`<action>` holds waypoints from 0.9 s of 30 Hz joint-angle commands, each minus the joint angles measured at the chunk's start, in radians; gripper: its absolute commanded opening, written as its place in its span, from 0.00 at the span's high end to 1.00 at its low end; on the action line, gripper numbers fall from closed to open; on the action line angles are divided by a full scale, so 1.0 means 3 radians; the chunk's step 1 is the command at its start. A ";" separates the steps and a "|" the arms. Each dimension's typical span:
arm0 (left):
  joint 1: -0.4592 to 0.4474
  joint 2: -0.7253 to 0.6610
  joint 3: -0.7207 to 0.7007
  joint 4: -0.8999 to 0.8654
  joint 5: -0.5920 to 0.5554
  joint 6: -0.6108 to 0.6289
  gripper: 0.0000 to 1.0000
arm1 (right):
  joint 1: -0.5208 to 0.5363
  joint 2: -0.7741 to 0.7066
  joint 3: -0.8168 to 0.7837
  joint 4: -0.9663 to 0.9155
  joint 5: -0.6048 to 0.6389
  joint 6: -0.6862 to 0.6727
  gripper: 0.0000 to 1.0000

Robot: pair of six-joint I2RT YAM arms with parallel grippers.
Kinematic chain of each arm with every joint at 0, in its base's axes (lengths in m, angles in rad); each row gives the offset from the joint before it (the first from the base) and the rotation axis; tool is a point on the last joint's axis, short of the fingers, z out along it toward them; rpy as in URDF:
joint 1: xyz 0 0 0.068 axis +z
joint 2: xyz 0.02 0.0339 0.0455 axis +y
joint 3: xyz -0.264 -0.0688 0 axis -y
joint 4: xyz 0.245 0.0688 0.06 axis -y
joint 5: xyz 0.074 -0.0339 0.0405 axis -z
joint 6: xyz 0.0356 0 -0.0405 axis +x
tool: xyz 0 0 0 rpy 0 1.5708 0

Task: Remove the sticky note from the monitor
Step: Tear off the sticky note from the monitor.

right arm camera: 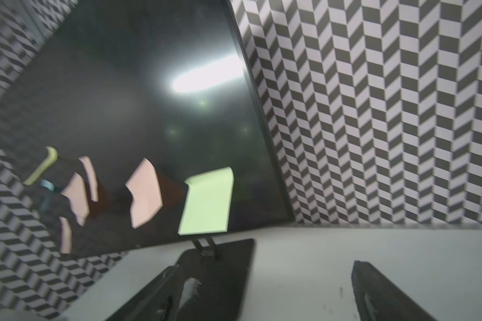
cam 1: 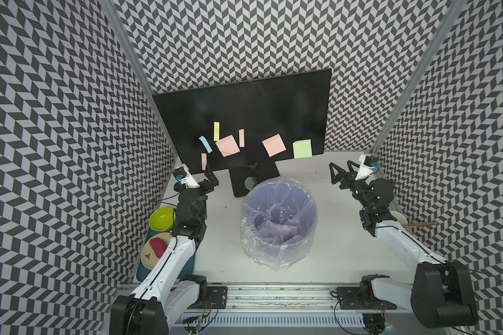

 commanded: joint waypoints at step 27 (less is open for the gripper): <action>-0.0084 0.0551 0.1201 -0.0956 0.2283 -0.0608 0.00 | 0.0534 0.1521 0.1159 0.0306 -0.0513 0.1636 0.47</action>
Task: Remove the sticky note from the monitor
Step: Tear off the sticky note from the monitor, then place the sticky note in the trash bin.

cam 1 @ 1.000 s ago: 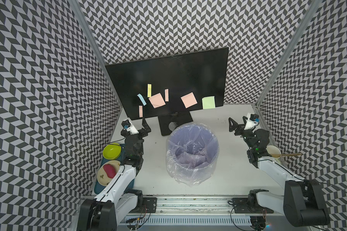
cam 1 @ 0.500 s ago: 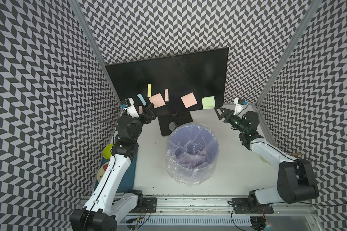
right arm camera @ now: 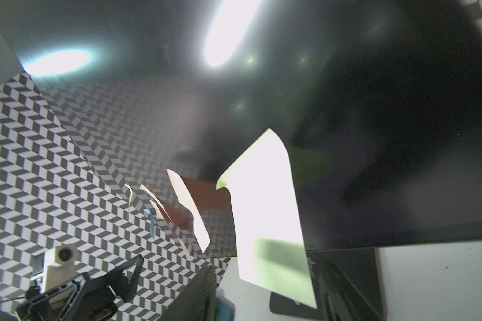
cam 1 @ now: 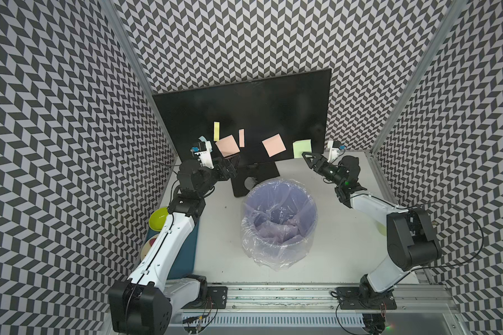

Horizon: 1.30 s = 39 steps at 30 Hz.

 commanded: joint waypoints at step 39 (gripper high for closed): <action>-0.0252 0.0341 0.0064 0.0431 0.0196 -0.0229 0.00 | 0.0708 -0.1781 -0.0291 -0.2087 -0.0389 -0.2215 1.00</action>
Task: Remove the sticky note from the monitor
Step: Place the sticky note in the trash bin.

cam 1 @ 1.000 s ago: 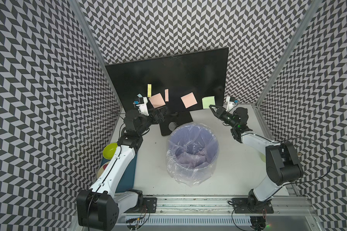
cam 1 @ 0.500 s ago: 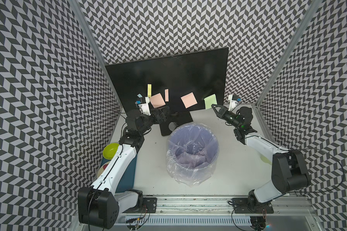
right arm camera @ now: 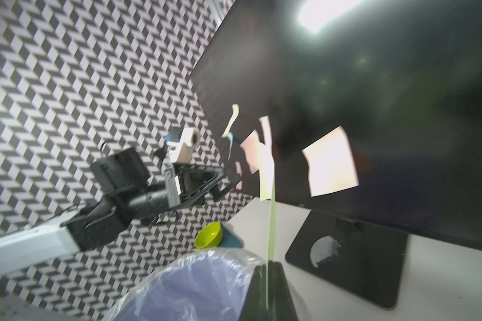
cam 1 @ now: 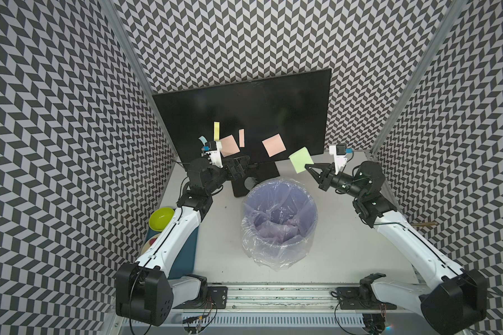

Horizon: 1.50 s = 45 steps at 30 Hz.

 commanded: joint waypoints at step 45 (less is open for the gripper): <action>-0.0639 0.0680 0.0473 0.0484 0.0038 -0.0403 0.00 | -0.0088 -0.0305 0.0337 -0.0466 0.0705 -0.0435 0.13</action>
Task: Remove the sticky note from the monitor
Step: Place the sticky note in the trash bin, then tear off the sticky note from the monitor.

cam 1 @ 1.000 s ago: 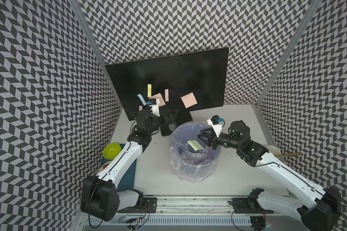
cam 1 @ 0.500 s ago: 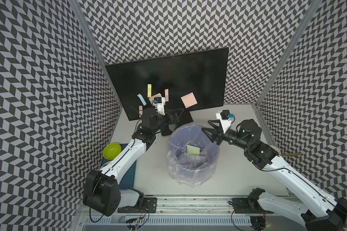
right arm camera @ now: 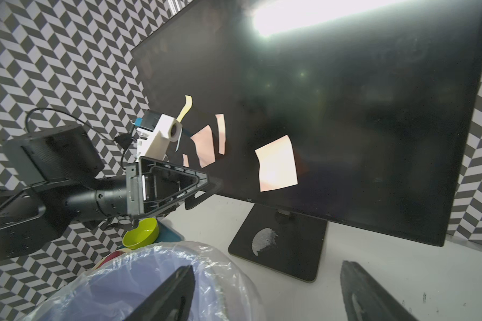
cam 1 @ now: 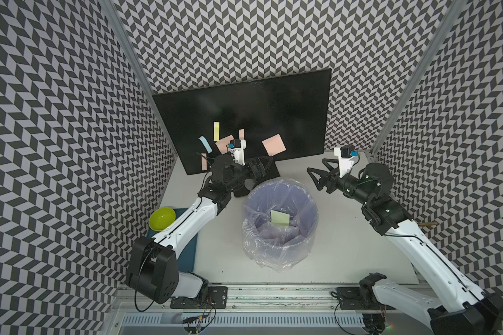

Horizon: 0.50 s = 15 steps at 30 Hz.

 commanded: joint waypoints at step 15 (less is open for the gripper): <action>-0.0110 0.0890 0.0617 0.0438 0.0076 -0.0333 0.17 | -0.0141 -0.0118 -0.0017 0.0304 -0.0170 0.0164 0.01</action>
